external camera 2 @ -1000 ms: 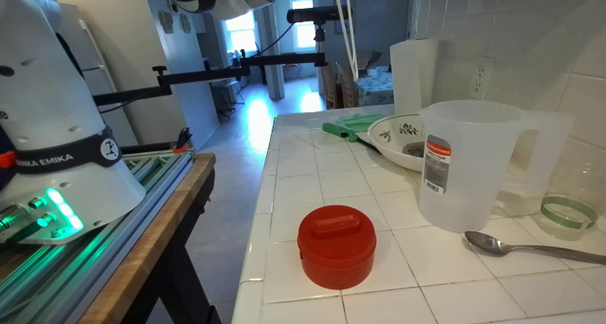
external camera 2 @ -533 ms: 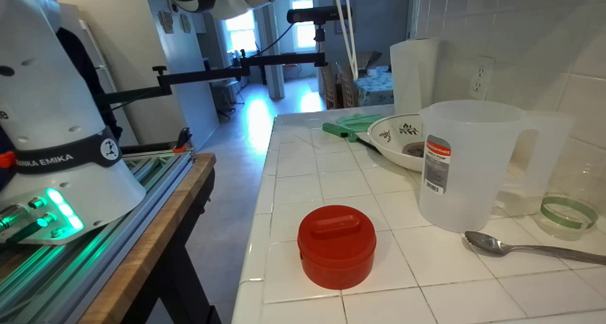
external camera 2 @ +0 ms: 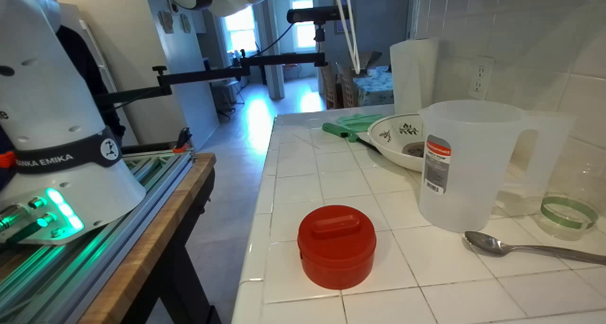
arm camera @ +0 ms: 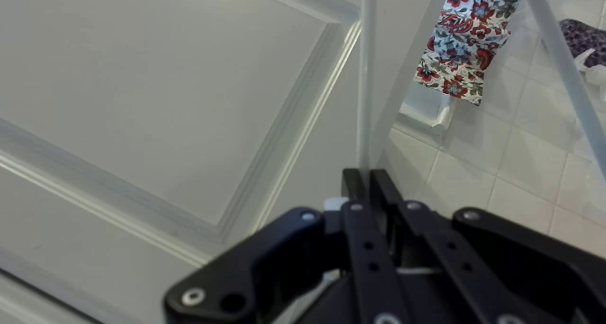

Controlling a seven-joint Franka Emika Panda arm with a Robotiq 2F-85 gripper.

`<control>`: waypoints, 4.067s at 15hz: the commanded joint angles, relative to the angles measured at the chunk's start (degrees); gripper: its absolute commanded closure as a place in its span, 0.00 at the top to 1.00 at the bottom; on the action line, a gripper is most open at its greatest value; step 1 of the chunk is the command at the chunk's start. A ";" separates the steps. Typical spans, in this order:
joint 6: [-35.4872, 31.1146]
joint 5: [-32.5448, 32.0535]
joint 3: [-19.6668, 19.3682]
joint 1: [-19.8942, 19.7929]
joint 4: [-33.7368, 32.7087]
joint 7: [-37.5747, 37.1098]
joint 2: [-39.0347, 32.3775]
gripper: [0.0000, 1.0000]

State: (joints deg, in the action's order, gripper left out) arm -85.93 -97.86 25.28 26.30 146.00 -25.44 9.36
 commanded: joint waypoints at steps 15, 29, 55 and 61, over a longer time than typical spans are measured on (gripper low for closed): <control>0.42 -0.10 -1.29 0.17 3.20 -2.17 3.35 0.02; 0.04 -0.44 -1.44 0.13 3.01 -1.87 3.64 0.02; -0.36 -0.61 -2.09 -0.10 3.23 -2.01 4.62 0.02; -1.05 -1.70 -2.85 -0.29 3.07 -1.50 4.42 0.02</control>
State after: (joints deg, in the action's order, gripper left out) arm -85.92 -97.84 22.81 26.18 148.42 -28.11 11.62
